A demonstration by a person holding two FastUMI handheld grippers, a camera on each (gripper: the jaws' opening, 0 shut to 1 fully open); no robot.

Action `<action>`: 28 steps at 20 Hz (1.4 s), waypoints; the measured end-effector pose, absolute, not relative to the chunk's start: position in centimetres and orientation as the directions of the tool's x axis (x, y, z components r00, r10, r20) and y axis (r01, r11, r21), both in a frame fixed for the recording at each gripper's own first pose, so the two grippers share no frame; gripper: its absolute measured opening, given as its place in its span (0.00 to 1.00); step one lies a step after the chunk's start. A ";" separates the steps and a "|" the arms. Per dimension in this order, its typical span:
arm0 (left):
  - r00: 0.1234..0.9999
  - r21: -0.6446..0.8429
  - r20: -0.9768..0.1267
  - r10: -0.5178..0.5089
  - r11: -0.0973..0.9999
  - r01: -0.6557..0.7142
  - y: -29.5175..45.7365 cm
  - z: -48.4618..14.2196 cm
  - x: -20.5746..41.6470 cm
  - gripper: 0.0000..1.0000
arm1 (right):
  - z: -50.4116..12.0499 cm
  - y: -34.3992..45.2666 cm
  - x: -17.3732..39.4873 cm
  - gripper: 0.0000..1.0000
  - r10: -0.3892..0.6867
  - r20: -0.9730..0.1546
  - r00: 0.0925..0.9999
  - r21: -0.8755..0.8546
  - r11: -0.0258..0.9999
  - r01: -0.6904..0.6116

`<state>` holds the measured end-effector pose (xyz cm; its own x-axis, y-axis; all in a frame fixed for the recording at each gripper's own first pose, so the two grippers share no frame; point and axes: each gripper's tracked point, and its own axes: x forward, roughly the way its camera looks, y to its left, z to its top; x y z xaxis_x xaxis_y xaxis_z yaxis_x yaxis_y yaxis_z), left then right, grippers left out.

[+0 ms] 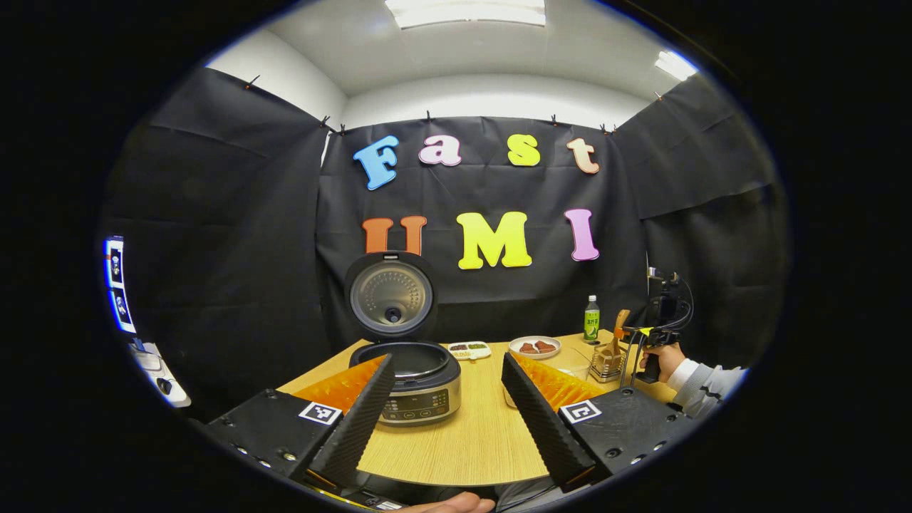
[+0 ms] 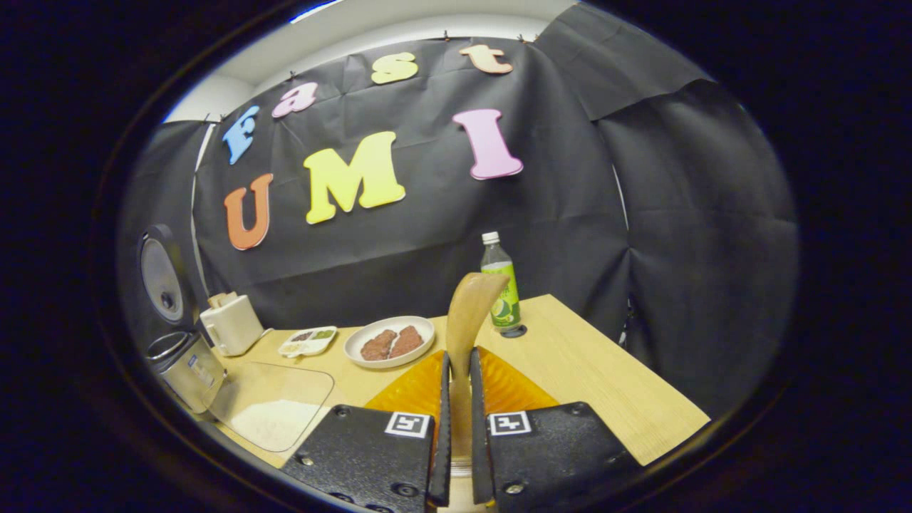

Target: Close the left gripper, press the button to open the rice cooker; take a wooden spoon from the chopstick holder with the right hand, scoop a spoonful of rice and pour it into the rice cooker, then put the wooden spoon back into the chopstick holder.

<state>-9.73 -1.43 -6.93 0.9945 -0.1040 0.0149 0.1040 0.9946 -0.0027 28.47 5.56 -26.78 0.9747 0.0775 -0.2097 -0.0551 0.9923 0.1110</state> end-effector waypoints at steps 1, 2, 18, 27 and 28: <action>0.994 -0.009 0.017 -0.108 0.994 0.108 -1.4 -7.0 -9.9 0.96 | -26.4 6.0 28.3 0.17 0.091 -0.202 0.975 0.100 0.992 -0.072; 0.994 -0.010 0.021 -0.109 0.994 0.109 -1.3 -6.8 -10.2 0.96 | -25.8 6.6 28.0 0.16 0.102 -0.188 0.977 0.099 0.991 -0.085; 0.998 -0.020 0.036 -0.052 0.998 0.053 2.4 -7.1 -11.2 0.96 | -14.7 19.8 21.0 0.12 0.240 -0.032 0.970 -0.027 0.970 -0.241; 0.999 -0.051 0.036 -0.013 0.999 0.015 5.4 -7.3 -12.1 0.96 | -23.1 26.8 21.6 0.12 0.239 -0.129 0.963 -0.167 0.952 -0.258; 0.999 -0.050 0.034 -0.010 0.999 0.012 5.7 -7.3 -12.1 0.96 | -24.1 26.5 22.0 0.12 0.215 -0.140 0.967 -0.193 0.952 -0.239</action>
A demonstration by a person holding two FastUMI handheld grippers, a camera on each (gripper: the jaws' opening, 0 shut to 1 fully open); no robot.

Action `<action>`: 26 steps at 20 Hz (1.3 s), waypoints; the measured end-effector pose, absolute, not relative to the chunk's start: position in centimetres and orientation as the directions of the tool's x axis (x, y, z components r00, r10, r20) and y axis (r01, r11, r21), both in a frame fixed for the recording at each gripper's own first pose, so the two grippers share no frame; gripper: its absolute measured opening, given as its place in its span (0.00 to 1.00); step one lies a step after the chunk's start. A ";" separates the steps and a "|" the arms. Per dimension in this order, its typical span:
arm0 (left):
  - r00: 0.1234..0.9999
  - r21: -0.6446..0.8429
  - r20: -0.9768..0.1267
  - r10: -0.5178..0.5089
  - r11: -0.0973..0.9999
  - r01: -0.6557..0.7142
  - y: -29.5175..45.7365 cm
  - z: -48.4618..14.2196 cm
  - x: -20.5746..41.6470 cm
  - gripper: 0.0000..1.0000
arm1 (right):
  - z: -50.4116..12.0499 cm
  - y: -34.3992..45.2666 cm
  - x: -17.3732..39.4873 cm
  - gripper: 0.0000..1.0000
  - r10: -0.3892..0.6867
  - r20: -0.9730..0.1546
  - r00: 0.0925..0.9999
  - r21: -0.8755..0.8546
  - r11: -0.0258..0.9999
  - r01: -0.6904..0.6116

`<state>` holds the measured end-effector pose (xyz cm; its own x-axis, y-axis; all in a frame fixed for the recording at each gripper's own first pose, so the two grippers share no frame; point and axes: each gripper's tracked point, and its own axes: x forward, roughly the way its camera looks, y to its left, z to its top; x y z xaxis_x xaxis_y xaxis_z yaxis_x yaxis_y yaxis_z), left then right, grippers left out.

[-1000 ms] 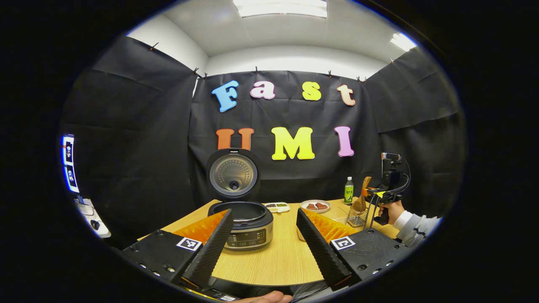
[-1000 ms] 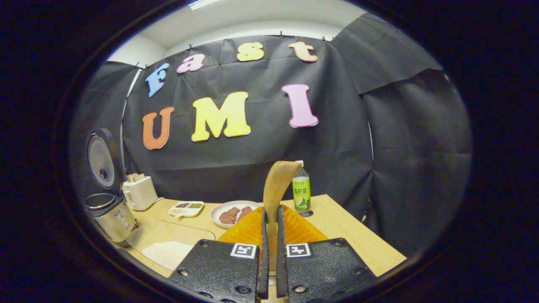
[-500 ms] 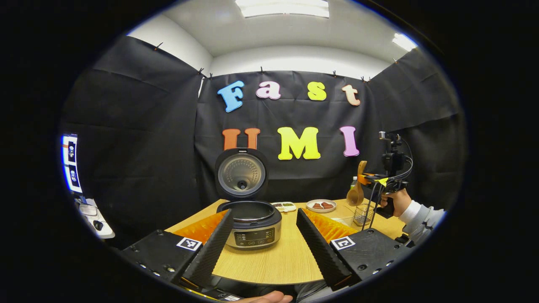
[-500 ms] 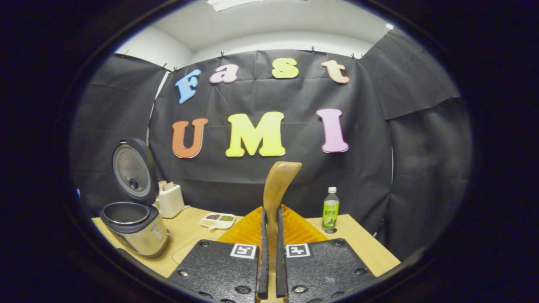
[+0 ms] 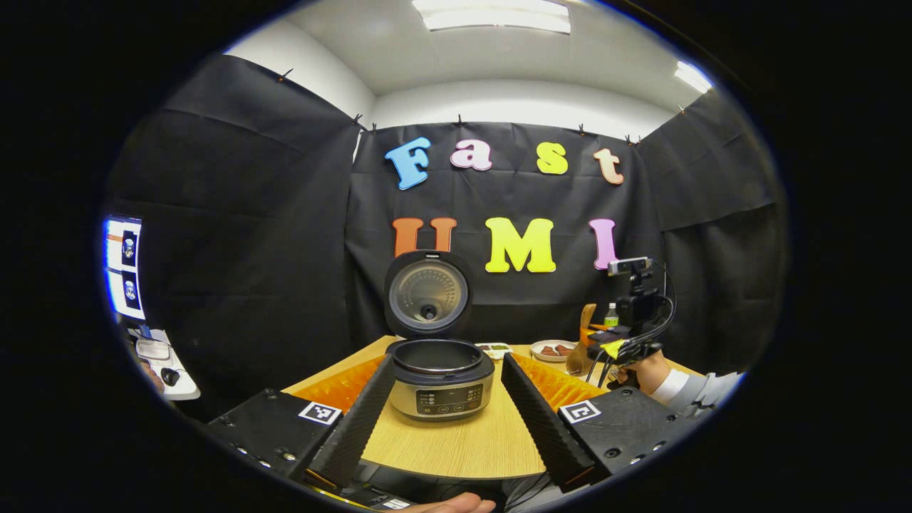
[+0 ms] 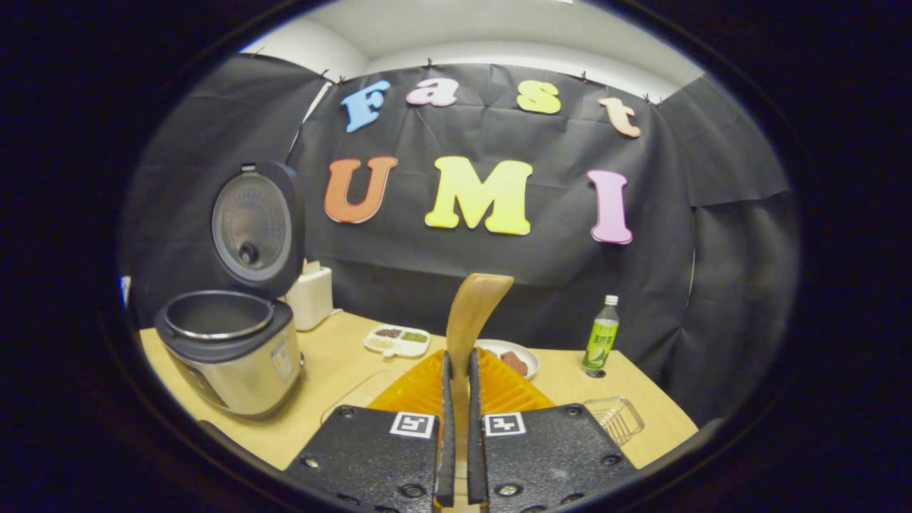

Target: Close the left gripper, press the button to open the rice cooker; take a wooden spoon from the chopstick holder with the right hand, scoop a spoonful of rice and pour it into the rice cooker, then put the wooden spoon back into the chopstick holder.

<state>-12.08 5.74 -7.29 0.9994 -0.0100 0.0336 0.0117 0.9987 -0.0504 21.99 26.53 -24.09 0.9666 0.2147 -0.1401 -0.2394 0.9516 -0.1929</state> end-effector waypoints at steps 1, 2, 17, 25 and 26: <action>1.000 -0.049 0.031 -0.005 0.999 0.007 6.0 -7.5 -12.1 0.96 | -24.8 26.1 22.4 0.12 0.193 -0.148 0.970 -0.213 0.952 -0.222; 1.000 -0.048 0.027 -0.002 0.999 0.003 6.2 -7.7 -12.0 0.96 | -25.5 25.6 22.8 0.12 0.169 -0.157 0.973 -0.230 0.952 -0.202; 1.000 -0.044 -0.014 -0.004 0.999 0.004 6.9 -9.3 -11.2 0.95 | -29.3 28.0 21.9 0.12 0.271 -0.271 0.924 0.178 0.957 -0.229; 1.000 -0.065 -0.017 0.008 0.998 -0.009 7.9 -9.4 -11.4 0.95 | -28.5 26.9 22.9 0.12 0.392 -0.264 0.881 0.578 0.796 -0.181; 1.000 -0.066 -0.021 0.008 0.998 -0.010 7.8 -9.6 -11.4 0.96 | -28.2 26.5 23.0 0.12 0.402 -0.254 0.880 0.603 0.777 -0.182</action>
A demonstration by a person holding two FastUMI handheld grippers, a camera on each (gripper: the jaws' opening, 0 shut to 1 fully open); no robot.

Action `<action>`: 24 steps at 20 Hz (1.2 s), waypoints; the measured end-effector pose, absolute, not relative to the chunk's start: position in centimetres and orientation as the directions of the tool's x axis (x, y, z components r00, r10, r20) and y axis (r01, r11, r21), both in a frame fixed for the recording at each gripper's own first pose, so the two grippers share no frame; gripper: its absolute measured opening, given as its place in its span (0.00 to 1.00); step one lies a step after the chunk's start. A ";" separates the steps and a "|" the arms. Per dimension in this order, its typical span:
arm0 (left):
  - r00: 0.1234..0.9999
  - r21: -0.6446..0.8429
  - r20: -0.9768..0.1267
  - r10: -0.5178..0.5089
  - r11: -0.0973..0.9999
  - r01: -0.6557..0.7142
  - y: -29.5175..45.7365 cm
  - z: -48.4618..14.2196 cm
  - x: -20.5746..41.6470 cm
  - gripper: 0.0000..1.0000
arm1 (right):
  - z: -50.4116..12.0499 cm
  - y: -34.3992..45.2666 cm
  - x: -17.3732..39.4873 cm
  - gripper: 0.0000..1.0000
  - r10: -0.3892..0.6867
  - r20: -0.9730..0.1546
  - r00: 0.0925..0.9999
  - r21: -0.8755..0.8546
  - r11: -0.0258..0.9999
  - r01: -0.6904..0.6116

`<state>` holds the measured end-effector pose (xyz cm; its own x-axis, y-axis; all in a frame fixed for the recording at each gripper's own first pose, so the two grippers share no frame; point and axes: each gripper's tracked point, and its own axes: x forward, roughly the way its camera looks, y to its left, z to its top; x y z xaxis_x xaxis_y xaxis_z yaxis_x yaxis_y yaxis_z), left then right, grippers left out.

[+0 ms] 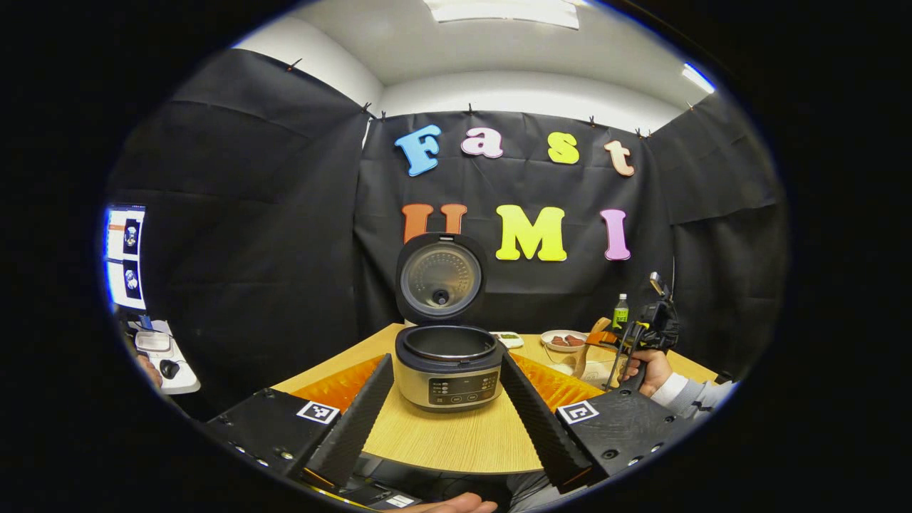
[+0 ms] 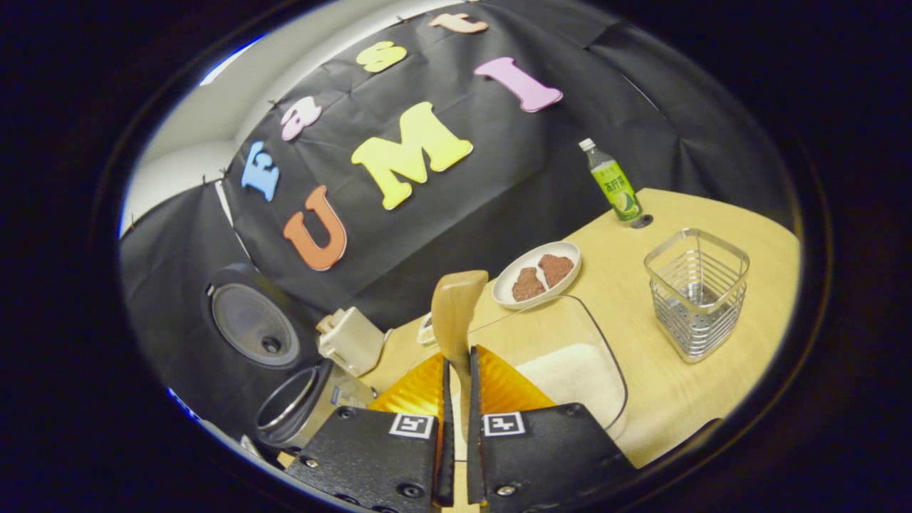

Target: Close the left gripper, press the button to open the rice cooker; take a wooden spoon from the chopstick holder with the right hand, scoop a spoonful of rice and pour it into the rice cooker, then put the wooden spoon back into the chopstick holder.

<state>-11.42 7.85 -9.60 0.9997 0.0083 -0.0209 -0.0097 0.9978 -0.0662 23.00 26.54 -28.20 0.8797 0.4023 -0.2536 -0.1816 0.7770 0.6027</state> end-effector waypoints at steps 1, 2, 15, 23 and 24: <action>1.000 -0.066 -0.024 0.010 0.998 -0.012 7.9 -9.7 -11.3 0.96 | -28.0 26.3 23.1 0.12 0.413 -0.241 0.878 0.628 0.756 -0.184; 1.000 -0.065 -0.025 0.010 0.998 -0.012 7.9 -9.8 -11.3 0.96 | -27.7 26.1 23.1 0.12 0.415 -0.232 0.880 0.640 0.746 -0.183; 0.999 -0.056 -0.039 0.011 0.998 -0.013 8.0 -10.4 -11.1 0.96 | -24.8 21.4 23.1 0.11 0.439 -0.144 0.887 0.869 0.485 -0.099; 0.999 -0.056 -0.051 0.018 0.998 -0.021 9.1 -11.5 -11.1 0.96 | -21.6 21.3 22.4 0.11 0.466 -0.066 0.882 0.904 0.402 -0.145; 0.998 -0.061 -0.052 0.020 0.998 -0.023 9.5 -11.5 -11.3 0.96 | -20.8 21.8 22.4 0.11 0.464 -0.055 0.884 0.894 0.416 -0.163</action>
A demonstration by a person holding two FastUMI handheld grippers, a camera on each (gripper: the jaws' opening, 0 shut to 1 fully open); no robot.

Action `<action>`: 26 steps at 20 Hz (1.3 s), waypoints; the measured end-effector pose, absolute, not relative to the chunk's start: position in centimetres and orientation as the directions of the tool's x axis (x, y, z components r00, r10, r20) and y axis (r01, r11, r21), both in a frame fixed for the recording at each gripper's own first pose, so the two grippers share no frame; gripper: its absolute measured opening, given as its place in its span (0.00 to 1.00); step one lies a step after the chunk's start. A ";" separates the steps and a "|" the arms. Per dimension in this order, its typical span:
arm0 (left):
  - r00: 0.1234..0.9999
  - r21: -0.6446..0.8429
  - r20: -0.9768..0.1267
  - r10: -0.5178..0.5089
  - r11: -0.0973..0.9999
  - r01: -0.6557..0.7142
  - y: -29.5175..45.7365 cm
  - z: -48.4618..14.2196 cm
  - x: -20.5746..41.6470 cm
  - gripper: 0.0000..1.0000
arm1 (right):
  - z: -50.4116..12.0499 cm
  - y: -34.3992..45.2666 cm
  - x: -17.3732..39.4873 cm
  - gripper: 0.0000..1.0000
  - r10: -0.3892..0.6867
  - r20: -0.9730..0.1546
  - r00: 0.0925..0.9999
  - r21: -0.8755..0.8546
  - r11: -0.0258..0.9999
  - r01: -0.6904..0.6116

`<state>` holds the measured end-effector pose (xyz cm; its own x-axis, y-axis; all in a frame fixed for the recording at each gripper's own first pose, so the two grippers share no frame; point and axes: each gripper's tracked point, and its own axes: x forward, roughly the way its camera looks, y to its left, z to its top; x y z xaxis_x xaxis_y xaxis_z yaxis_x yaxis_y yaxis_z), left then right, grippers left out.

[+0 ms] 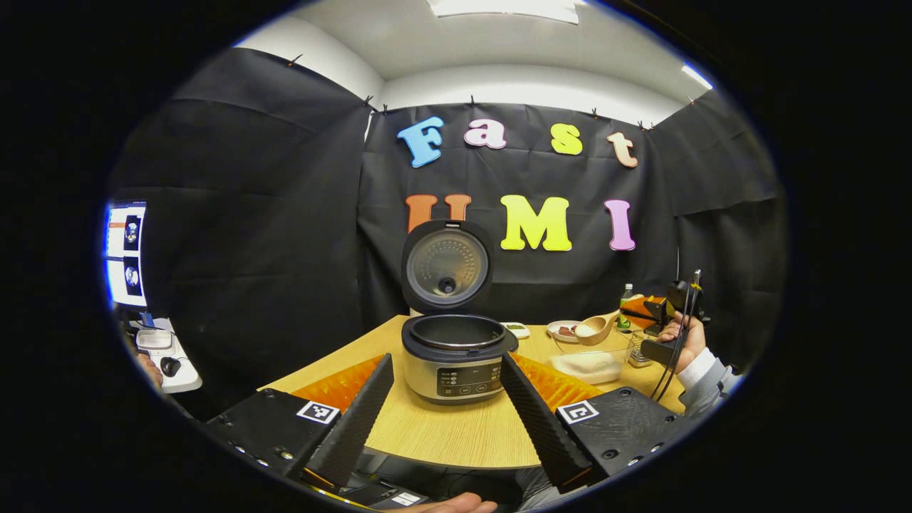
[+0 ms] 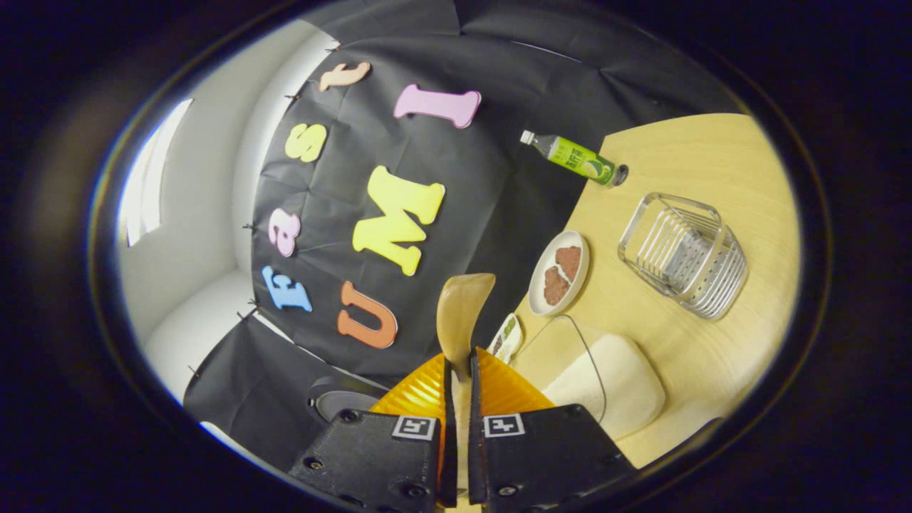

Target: Close the left gripper, press the button to open the rice cooker; take a wooden spoon from the chopstick holder with the right hand, scoop a spoonful of rice and pour it into the rice cooker, then put the wooden spoon back into the chopstick holder.

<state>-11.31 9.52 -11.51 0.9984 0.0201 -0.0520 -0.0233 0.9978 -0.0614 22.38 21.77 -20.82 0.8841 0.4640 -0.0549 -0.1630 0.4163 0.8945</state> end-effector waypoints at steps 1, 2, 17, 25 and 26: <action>0.998 -0.066 -0.054 0.022 0.997 -0.025 9.7 -11.8 -11.3 0.96 | -20.1 22.3 22.3 0.11 0.462 -0.047 0.886 0.885 0.430 -0.177; 0.998 -0.069 -0.056 0.026 0.997 -0.030 10.0 -11.8 -11.3 0.96 | -19.3 22.9 22.2 0.11 0.459 -0.038 0.888 0.880 0.435 -0.188; 0.994 -0.133 -0.069 0.083 0.987 -0.092 15.4 -12.1 -13.4 0.95 | -12.5 44.7 18.2 0.11 0.642 -0.019 0.766 0.789 0.481 -0.383; 0.984 -0.140 -0.071 0.166 0.975 -0.175 19.5 -12.5 -14.1 0.94 | -14.2 53.0 17.4 0.11 0.658 -0.056 0.751 0.641 0.600 -0.478; 0.982 -0.138 -0.071 0.178 0.973 -0.186 19.9 -12.5 -14.3 0.94 | -14.5 53.5 17.3 0.11 0.662 -0.065 0.746 0.632 0.606 -0.483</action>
<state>-14.29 19.90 -12.50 0.9815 0.1779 -0.0707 -0.1862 0.9728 -0.1375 17.31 53.53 -14.52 0.7464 0.6623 -0.0654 -0.4827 0.6065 0.6318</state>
